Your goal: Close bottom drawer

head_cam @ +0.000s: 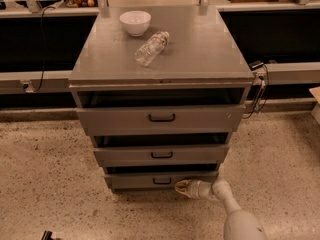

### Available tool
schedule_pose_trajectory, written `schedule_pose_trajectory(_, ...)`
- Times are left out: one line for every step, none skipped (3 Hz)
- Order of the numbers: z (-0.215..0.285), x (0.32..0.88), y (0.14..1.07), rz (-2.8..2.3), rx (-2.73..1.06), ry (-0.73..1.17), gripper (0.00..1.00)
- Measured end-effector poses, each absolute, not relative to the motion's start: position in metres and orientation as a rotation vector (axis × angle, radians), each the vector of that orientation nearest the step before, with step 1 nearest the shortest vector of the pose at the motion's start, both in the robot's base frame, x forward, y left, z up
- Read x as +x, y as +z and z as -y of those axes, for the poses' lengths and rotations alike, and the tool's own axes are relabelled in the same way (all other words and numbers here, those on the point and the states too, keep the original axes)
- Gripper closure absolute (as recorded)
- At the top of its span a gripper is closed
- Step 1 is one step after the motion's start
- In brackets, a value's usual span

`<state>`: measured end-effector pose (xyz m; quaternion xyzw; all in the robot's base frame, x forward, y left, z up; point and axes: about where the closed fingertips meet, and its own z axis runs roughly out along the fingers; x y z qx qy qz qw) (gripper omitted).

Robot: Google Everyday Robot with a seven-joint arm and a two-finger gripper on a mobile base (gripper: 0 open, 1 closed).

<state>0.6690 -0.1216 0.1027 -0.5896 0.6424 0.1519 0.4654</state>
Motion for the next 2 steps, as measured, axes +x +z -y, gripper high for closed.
schedule_pose_trajectory(0.122, 0.663, 0.113, -1.526, -1.405, 0.415, 1.0)
schedule_pose_trajectory(0.129, 0.646, 0.13, -1.45, -1.375, 0.432, 1.0)
